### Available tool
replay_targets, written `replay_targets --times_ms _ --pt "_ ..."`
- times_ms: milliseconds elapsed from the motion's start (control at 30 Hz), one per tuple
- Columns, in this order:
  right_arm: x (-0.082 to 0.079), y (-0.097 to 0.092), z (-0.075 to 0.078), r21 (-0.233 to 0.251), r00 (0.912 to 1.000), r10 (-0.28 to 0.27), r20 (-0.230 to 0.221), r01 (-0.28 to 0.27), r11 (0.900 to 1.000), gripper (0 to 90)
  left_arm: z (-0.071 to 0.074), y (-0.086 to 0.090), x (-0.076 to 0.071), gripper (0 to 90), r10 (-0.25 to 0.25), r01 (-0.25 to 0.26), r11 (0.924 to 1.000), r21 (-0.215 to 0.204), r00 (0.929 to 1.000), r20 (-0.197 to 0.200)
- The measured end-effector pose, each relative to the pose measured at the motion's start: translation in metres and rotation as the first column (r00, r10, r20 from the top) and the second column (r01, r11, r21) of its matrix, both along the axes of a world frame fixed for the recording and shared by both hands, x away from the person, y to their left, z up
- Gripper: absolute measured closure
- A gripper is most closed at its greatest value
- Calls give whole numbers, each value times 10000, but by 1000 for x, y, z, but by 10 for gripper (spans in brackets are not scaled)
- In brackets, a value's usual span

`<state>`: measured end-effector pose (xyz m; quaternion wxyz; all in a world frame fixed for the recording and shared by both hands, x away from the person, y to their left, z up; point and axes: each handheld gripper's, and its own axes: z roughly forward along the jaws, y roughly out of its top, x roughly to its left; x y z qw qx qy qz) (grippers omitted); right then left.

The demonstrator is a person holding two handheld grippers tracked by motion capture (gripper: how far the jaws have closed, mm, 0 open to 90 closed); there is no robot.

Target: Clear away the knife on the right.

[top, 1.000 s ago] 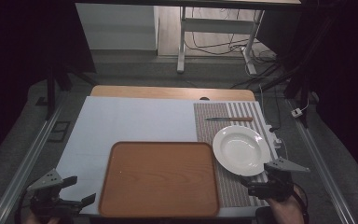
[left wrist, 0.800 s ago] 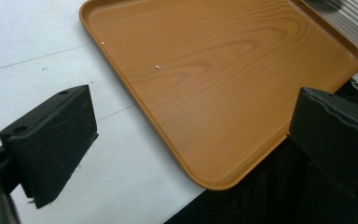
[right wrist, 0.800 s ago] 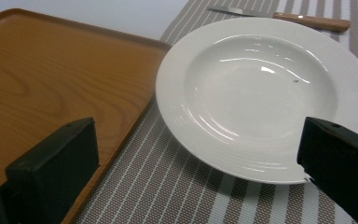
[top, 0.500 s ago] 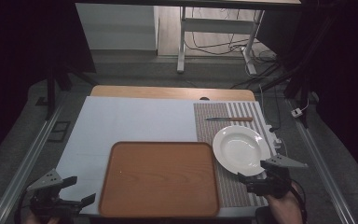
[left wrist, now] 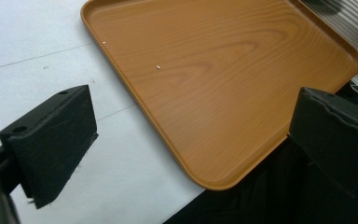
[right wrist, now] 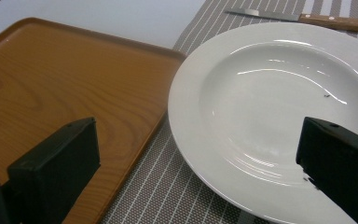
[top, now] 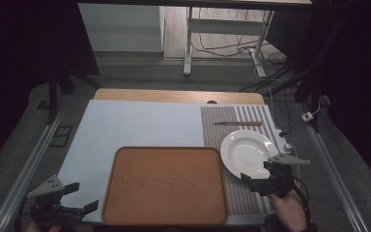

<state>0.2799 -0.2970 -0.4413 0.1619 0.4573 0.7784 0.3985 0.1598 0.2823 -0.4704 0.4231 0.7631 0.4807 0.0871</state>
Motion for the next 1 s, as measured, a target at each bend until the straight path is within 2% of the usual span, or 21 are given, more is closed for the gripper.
replay_targets --times_ms 133,200,367,667,1000 --pt "3 1 -1 -64 9999 93 -62 -94 9999 0 0 0 0 8 5 -5 10000 -8 10000 -3" --pt "8 1 -2 -292 9999 88 -81 -91 9995 0 0 0 0 7 4 -4 10000 -8 10000 -5" --pt "15 0 -3 -496 9998 18 -220 -28 9988 0 0 0 0 8 4 -4 10000 -4 10000 -9" --pt "31 -1 -7 -708 9987 -150 -490 115 9974 0 0 0 0 7 2 -2 10000 9 10000 -8" --pt "49 -5 -11 -915 9977 -365 -580 311 9953 0 0 -1 0 8 10 -10 10000 28 10000 -25"
